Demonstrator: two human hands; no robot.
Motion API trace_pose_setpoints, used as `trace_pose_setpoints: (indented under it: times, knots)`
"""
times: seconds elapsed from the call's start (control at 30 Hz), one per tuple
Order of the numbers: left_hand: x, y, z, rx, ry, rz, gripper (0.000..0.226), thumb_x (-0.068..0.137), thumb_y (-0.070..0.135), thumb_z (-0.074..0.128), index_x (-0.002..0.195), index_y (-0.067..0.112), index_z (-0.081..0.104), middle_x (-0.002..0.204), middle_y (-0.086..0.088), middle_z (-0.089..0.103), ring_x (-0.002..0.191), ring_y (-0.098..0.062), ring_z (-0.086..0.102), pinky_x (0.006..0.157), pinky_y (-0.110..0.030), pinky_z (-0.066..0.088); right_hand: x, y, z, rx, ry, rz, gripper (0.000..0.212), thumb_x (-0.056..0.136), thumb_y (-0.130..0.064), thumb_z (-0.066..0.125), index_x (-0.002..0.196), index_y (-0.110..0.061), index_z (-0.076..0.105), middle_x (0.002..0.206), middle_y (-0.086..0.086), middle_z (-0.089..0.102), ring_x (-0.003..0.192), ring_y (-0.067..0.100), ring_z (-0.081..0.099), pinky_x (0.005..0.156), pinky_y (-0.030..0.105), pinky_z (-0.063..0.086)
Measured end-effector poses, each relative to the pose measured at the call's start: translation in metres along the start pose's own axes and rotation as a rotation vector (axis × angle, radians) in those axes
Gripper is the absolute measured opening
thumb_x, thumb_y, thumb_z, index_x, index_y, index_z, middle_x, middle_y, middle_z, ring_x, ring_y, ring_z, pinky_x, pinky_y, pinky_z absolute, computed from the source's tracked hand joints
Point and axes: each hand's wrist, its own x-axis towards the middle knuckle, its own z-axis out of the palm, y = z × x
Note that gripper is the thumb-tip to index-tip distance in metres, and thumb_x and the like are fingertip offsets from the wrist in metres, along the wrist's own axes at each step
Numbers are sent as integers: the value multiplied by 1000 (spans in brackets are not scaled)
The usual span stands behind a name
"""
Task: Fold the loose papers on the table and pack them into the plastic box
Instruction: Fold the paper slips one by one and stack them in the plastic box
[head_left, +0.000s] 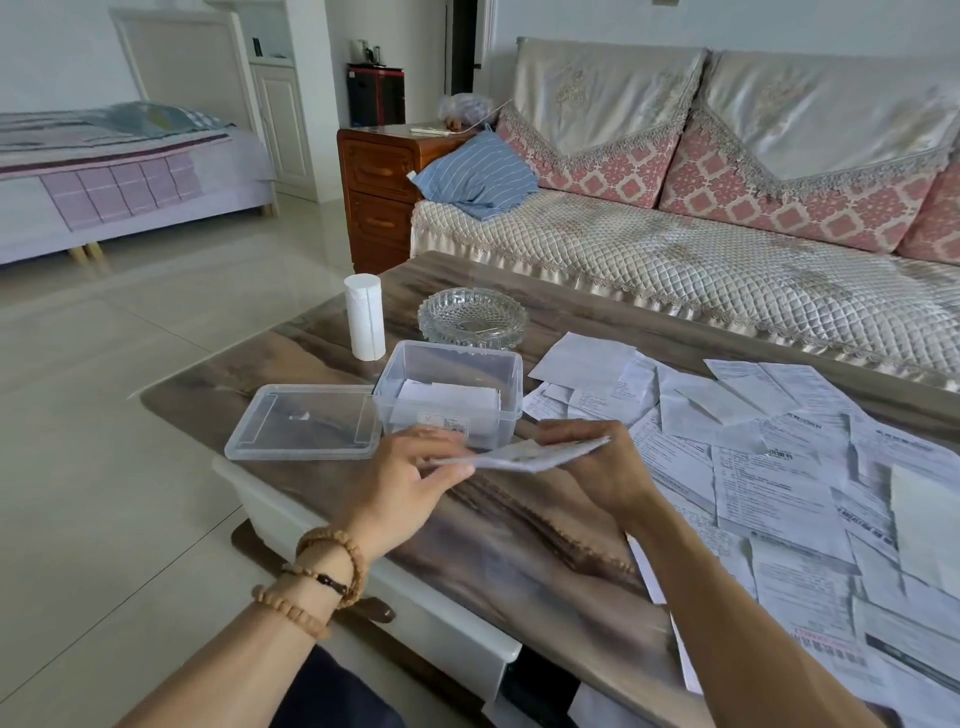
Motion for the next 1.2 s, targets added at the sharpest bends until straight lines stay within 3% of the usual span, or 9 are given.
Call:
trace_pose_setpoints:
  times: [0.1, 0.27, 0.53, 0.67, 0.77, 0.9, 1.0, 1.1, 1.2]
  knots:
    - [-20, -1, 4, 472, -114, 405, 44, 54, -2, 89, 89, 22, 77, 92, 9, 73, 99, -11, 62, 91, -37, 46, -15, 17, -7, -379, 33, -27, 38, 75, -6, 63, 108, -23, 71, 111, 6, 70, 91, 9, 58, 76, 21, 44]
    - [-49, -3, 13, 741, -342, 472, 60, 35, 15, 96, 91, 24, 75, 96, 8, 73, 100, -16, 65, 101, -39, 35, -101, 25, -9, -668, 64, -155, 78, 67, -15, 53, 144, -12, 41, 149, 5, 41, 142, 23, 30, 118, 48, 23]
    - [-58, 22, 22, 820, -394, 489, 34, 54, 2, 78, 75, 27, 72, 74, 14, 67, 74, -8, 60, 87, -28, 43, -122, 10, 42, -695, -169, -318, 51, 73, -15, 60, 125, -16, 60, 127, 1, 61, 121, 22, 57, 101, 26, 45]
    - [-62, 27, 11, 805, -496, 438, 31, 69, 4, 74, 86, 30, 75, 82, 16, 70, 79, -3, 59, 75, -23, 48, -127, 21, 37, -695, -168, -425, 49, 66, -9, 76, 113, -21, 69, 123, -5, 67, 119, 16, 61, 100, 29, 45]
    - [-59, 24, -7, 614, -591, 197, 40, 90, 9, 61, 120, 34, 68, 122, 27, 54, 117, 5, 47, 107, -22, 38, -124, 29, 19, -661, -271, -385, 44, 89, -22, 61, 133, -25, 59, 143, -11, 50, 137, 5, 39, 115, 31, 21]
    - [-56, 15, -10, 443, -621, -31, 25, 93, 27, 63, 117, 32, 69, 118, 19, 59, 112, 2, 54, 103, -23, 43, -123, 22, 7, -557, -399, -310, 57, 94, -59, 36, 137, -27, 55, 147, -17, 43, 141, -1, 28, 119, 24, 17]
    - [-50, 13, -5, 455, -552, -151, 30, 93, 47, 56, 89, 21, 70, 89, 4, 61, 82, -11, 60, 74, -29, 51, -124, 5, 2, -414, -390, -113, 24, 95, -38, 52, 113, -36, 66, 130, -32, 52, 126, -14, 41, 108, 19, 31]
    - [-44, 15, 3, 479, -479, -167, 48, 94, 46, 55, 57, 17, 44, 59, 1, 45, 52, -13, 43, 51, -25, 33, -114, -8, 7, -165, -210, 112, 33, 94, -30, 55, 61, -28, 54, 57, -21, 49, 57, -1, 44, 60, 24, 36]
    - [-38, 22, 11, 457, -418, -203, 52, 94, 35, 59, 52, 19, 32, 51, 7, 30, 43, -8, 29, 43, -18, 24, -94, -12, 20, -253, -61, 260, 35, 95, -29, 49, 62, -18, 43, 63, -2, 47, 65, 21, 46, 62, 32, 36]
